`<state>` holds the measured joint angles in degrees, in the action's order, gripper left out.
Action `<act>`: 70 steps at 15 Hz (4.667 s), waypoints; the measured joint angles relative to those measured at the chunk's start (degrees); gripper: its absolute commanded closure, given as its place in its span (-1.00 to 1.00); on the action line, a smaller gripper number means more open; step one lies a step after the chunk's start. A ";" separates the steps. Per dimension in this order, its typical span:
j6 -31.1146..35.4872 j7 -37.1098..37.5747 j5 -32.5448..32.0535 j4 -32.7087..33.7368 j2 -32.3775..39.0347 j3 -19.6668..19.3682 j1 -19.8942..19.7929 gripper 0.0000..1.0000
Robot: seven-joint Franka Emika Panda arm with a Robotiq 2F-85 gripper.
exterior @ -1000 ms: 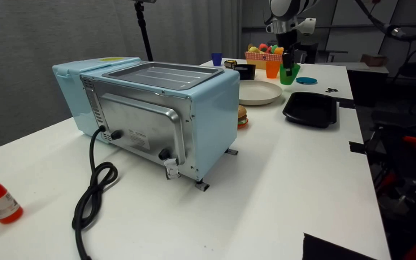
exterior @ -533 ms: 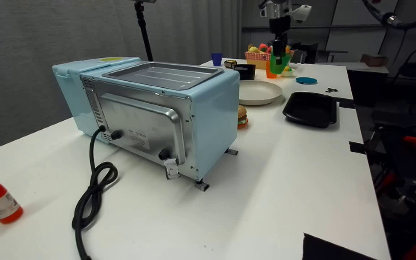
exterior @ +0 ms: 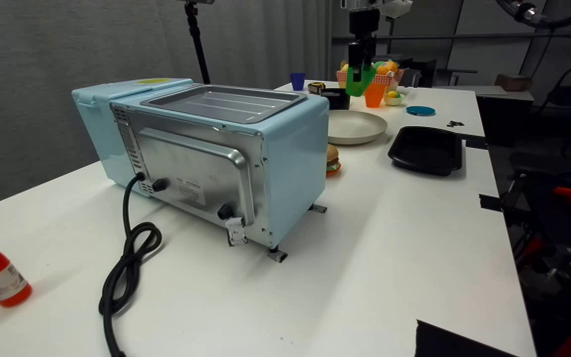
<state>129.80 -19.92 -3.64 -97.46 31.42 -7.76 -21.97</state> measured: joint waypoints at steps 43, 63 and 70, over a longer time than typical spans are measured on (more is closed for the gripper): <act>107.85 20.40 5.45 -25.87 11.34 1.00 3.47 -0.07; 107.45 23.79 5.45 -23.33 12.00 -0.46 3.34 -0.07; 83.91 26.88 6.03 -21.93 4.62 -2.09 2.32 -0.07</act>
<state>213.71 6.96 2.40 -119.38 36.04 -9.85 -19.65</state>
